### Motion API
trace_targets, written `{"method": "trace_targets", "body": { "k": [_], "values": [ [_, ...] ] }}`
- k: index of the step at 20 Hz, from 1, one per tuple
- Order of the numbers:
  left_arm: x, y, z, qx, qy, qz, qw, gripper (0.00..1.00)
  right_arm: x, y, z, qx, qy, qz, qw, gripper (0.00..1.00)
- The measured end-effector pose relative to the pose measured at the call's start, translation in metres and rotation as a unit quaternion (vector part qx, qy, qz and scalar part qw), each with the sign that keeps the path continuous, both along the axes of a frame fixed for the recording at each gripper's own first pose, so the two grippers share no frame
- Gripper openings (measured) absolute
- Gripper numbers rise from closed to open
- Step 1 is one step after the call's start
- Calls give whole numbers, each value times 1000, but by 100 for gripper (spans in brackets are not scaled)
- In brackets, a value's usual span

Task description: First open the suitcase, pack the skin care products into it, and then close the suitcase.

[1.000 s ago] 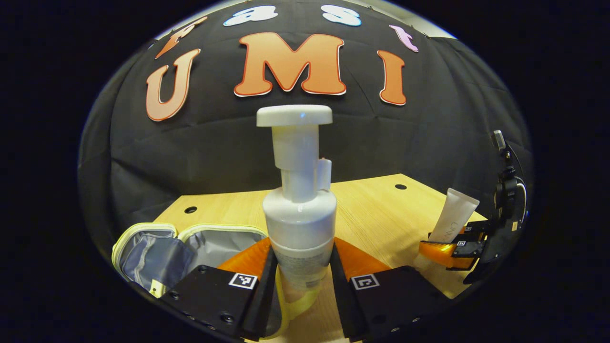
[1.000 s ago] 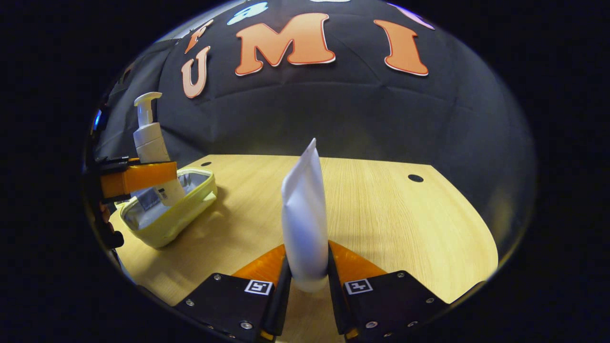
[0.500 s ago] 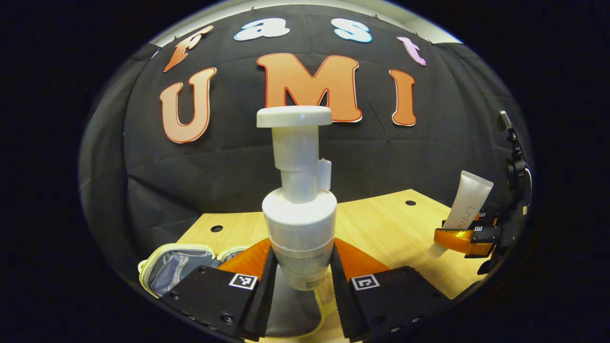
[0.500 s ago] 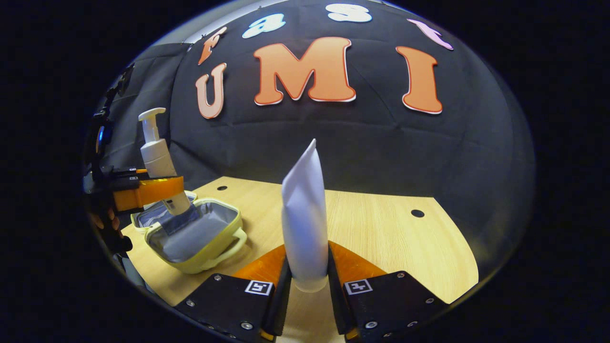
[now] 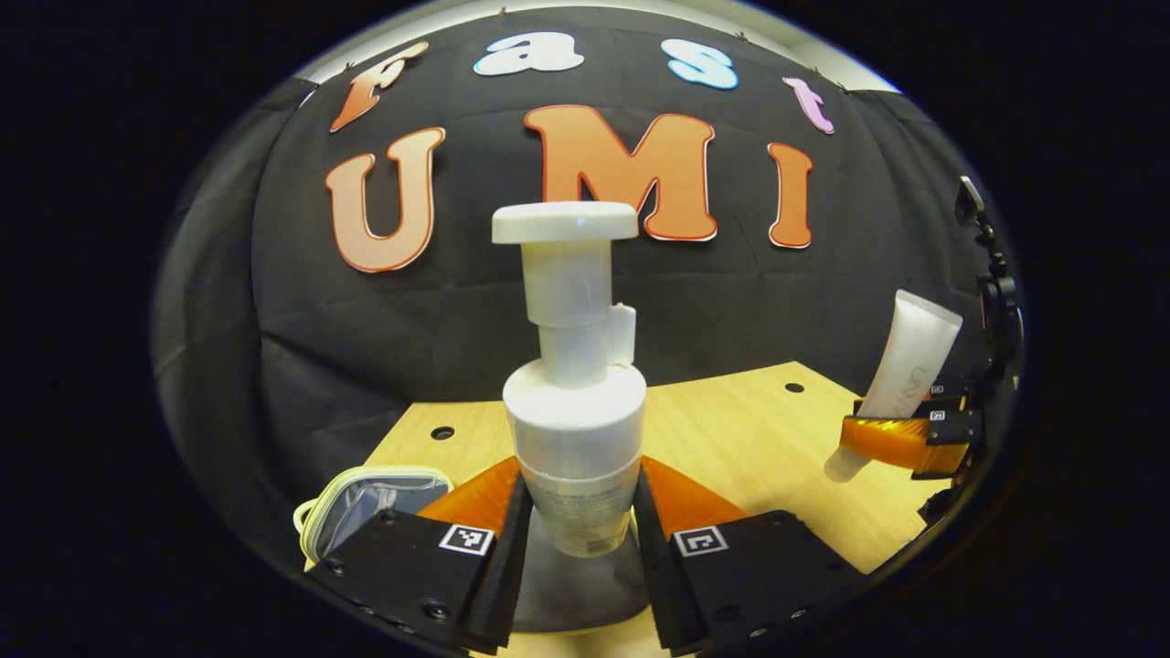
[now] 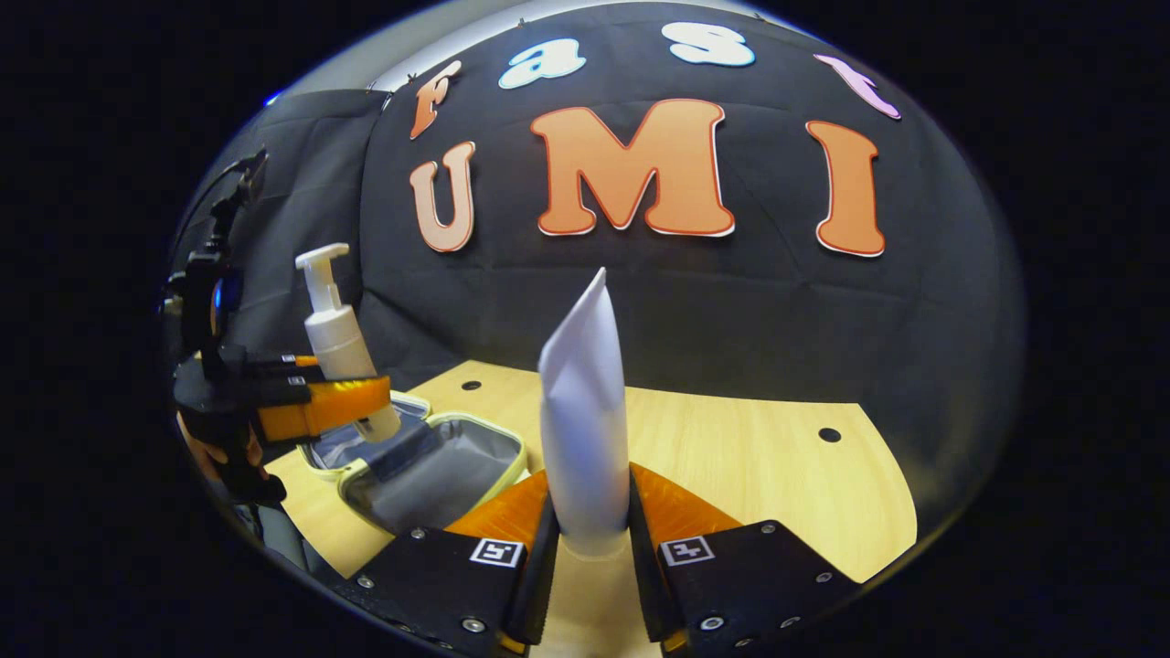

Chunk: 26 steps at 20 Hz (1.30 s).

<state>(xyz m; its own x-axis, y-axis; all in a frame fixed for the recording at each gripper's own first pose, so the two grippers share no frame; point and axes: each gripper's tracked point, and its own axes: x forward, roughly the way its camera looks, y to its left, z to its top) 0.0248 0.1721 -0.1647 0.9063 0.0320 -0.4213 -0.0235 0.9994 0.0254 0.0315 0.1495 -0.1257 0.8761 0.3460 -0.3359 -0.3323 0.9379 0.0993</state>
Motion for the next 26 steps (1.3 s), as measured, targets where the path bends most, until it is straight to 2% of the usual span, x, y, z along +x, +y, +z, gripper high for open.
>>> {"method": "trace_targets", "body": {
  "k": [6, 10, 14, 21, 26],
  "values": [
    [-4, 40, -38, -10, 52, -5, 999, 57, 3, 52, 5, 16, 12, 19, 1000, 40],
    [-5, 56, -80, -31, 110, -8, 993, 57, 6, 77, -7, 29, 35, 22, 999, 40],
    [-5, 65, -115, -33, 159, -17, 987, 57, 10, 92, -18, 34, 51, 19, 998, 41],
    [-5, 60, -172, -48, 252, -22, 966, 57, 14, 113, -40, 52, 85, 18, 995, 41],
    [-3, 59, -201, -51, 323, -10, 945, 58, 19, 121, -50, 62, 102, 14, 993, 41]
  ]
}}
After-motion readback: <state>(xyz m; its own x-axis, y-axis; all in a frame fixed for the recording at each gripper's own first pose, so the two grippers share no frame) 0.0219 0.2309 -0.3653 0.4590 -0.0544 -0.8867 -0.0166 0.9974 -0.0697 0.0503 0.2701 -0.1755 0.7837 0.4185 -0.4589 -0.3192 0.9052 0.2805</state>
